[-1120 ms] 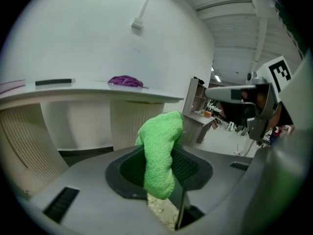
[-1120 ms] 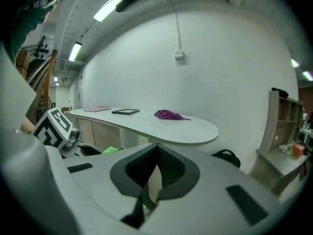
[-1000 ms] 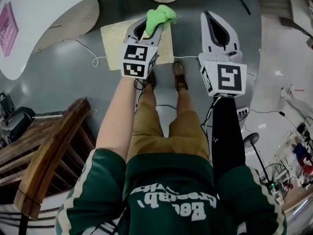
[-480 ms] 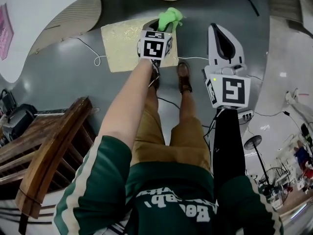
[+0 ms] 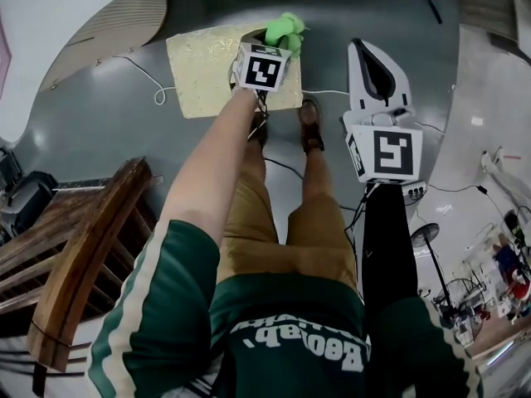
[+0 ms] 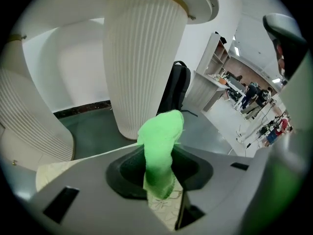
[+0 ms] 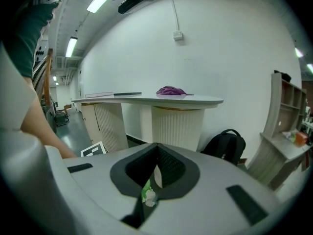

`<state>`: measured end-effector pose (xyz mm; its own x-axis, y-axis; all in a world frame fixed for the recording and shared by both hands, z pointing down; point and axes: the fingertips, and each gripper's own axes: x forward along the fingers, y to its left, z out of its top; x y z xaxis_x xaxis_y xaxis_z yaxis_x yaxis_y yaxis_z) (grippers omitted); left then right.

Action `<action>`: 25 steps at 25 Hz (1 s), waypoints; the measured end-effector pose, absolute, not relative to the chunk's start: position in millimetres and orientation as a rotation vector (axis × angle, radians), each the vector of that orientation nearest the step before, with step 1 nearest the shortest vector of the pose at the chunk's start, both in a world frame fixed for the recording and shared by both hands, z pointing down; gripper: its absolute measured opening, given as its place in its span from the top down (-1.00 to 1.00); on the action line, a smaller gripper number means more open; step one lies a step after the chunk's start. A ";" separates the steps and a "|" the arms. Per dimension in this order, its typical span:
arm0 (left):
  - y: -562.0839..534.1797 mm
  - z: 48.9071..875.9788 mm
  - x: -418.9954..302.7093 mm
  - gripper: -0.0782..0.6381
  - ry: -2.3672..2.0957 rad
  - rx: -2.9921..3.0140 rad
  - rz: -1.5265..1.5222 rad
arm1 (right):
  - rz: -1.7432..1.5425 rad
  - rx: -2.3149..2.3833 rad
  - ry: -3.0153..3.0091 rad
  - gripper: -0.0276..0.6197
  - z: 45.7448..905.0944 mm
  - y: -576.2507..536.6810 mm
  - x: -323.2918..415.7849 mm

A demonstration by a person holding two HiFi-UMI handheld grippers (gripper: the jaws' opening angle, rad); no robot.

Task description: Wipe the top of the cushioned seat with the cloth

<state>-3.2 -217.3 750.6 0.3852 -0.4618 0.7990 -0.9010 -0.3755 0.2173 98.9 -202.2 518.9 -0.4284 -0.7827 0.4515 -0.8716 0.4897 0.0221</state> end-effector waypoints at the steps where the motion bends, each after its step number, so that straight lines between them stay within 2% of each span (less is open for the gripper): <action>1: -216.4 749.7 -7.2 0.37 -1.165 1.986 0.851 | 0.297 1.360 -2.336 0.89 519.7 -202.0 95.6; 6: -218.9 752.8 -40.9 0.37 -1.188 1.970 0.857 | 0.295 1.326 -2.344 0.89 524.9 -210.0 77.4; 25: -196.1 759.9 -266.4 0.37 -1.400 1.783 0.978 | 0.303 1.213 -2.404 0.89 535.4 -231.5 -14.7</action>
